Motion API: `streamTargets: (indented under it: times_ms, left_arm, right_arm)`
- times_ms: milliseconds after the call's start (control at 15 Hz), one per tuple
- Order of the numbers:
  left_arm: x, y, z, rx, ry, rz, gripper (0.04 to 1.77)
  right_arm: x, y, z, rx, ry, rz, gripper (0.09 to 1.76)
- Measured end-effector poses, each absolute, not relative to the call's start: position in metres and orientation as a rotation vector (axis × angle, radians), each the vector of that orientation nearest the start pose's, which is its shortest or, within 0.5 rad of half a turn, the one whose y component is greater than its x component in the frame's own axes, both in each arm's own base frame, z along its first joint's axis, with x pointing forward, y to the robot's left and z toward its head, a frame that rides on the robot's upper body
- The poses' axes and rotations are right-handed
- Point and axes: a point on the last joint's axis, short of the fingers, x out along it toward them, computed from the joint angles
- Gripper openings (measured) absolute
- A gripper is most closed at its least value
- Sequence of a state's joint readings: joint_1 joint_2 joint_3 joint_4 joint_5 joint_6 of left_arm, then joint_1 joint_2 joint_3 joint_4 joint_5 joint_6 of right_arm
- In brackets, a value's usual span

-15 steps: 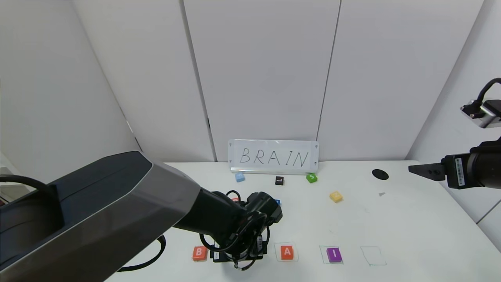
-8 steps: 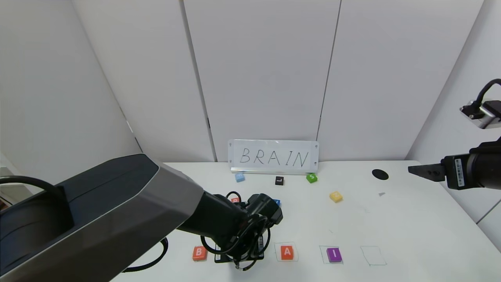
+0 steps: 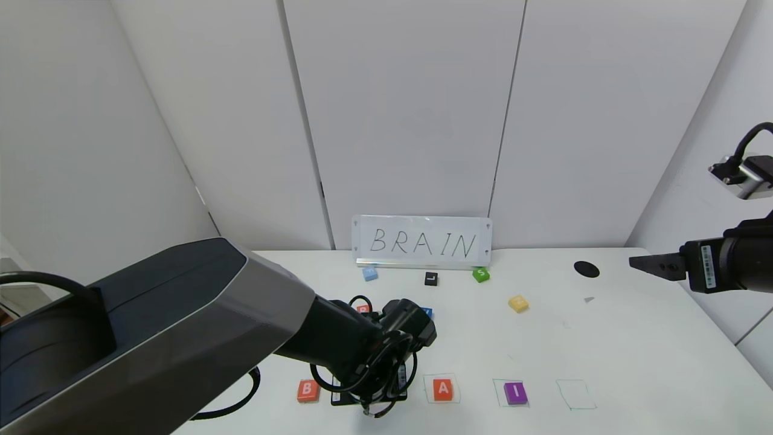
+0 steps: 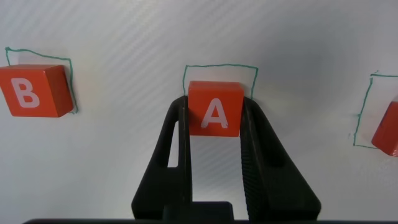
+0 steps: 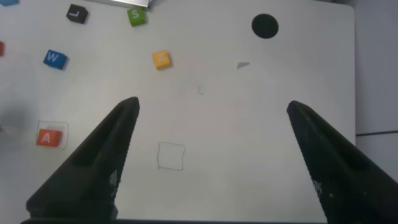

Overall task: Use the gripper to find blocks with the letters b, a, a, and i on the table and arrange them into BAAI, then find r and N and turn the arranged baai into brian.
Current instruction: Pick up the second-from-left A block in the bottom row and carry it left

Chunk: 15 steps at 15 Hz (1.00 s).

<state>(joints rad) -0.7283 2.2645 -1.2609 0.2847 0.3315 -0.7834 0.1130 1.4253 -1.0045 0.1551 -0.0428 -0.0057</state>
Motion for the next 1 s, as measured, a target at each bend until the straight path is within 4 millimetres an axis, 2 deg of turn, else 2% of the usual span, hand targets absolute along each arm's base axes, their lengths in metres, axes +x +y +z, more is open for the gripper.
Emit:
streamTargets:
  times_ms: [1000]
  left_arm:
    - [0.2864,-0.2456,0.0267,-0.035,1.142,0.109,0.51]
  right_arm:
    - [0.2311,0.0259,0.2387,-0.051,0.573,0.072,1.71]
